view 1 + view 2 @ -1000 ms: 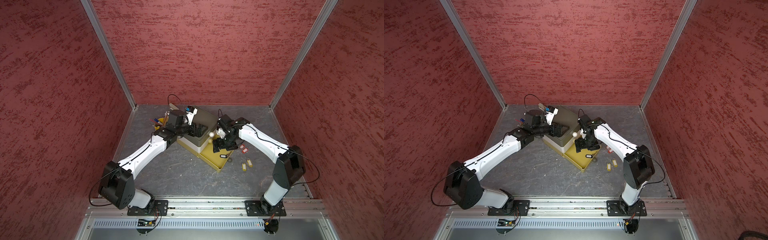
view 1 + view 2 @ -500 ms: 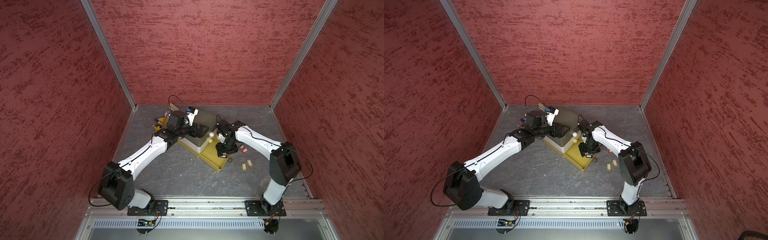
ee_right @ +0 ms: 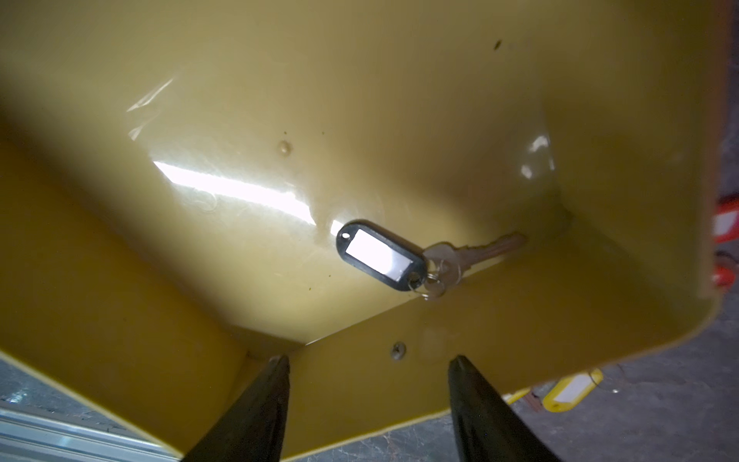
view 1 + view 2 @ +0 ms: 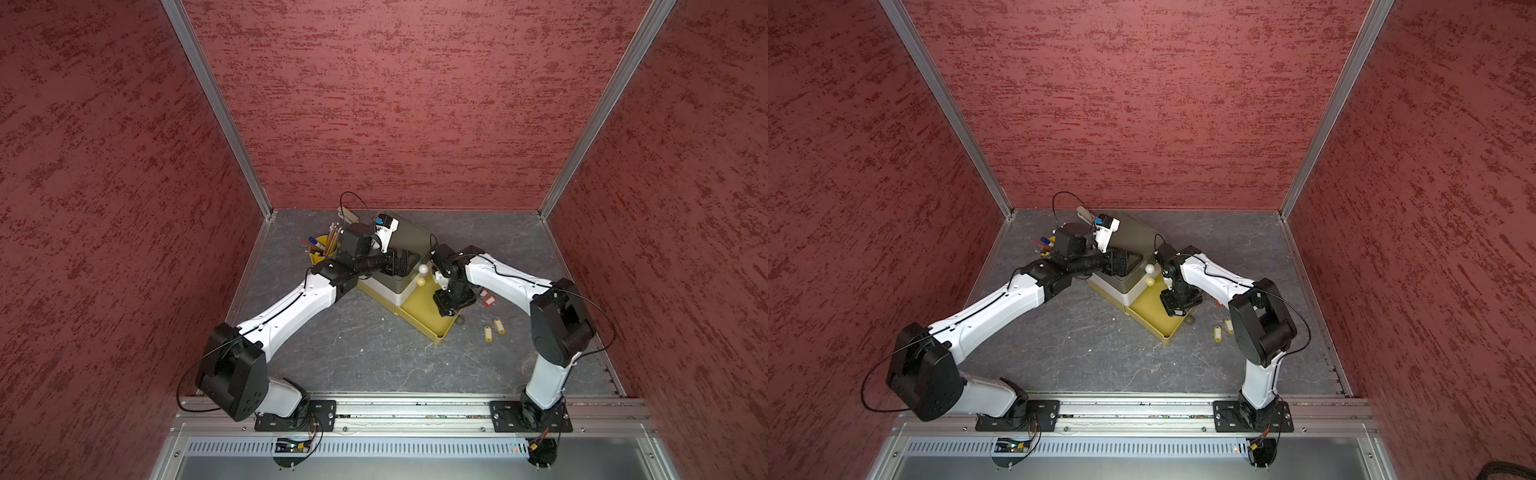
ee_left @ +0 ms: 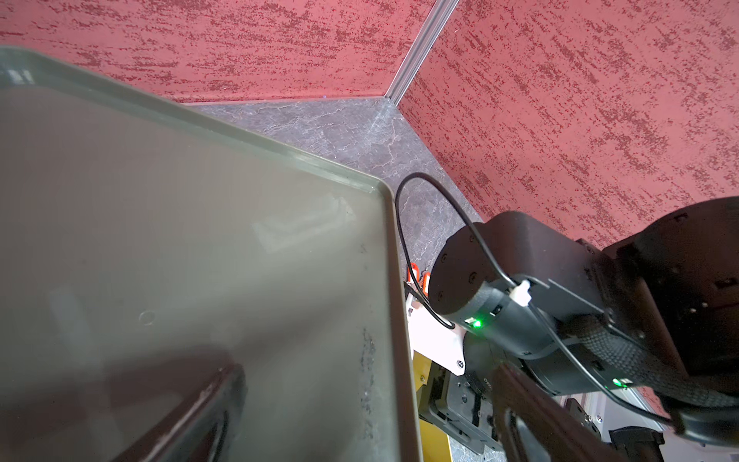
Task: Take the keys out of the drawer
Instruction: Adjust the key in the drawer.
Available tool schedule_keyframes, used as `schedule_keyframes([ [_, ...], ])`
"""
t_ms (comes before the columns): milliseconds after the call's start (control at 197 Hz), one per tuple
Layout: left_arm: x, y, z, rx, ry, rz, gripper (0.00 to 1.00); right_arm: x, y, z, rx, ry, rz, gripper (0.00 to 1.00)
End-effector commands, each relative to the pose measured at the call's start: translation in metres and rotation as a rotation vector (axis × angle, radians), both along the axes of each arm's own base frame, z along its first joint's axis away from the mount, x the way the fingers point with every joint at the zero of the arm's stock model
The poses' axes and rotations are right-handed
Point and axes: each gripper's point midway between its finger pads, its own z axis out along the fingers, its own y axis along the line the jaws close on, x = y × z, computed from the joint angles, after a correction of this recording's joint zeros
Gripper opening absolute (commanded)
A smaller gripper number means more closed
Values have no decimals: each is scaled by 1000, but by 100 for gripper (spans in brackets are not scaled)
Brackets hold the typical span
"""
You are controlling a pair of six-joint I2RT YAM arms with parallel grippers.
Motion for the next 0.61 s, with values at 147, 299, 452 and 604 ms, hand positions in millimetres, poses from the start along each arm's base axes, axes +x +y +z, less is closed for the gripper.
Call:
schedule_keyframes([
  [147, -39, 19, -83, 154, 335, 33, 100, 6, -5, -13, -26, -55, 56, 70],
  [299, -39, 21, -81, 158, 330, 38, 100, 0, -10, -20, -40, -36, 62, 71],
  [452, -37, 20, -76, 166, 317, 27, 100, -4, -18, -26, -75, -35, 84, 71],
  [604, -33, 19, -73, 168, 309, 15, 100, -2, -27, -34, -145, -17, 121, 72],
])
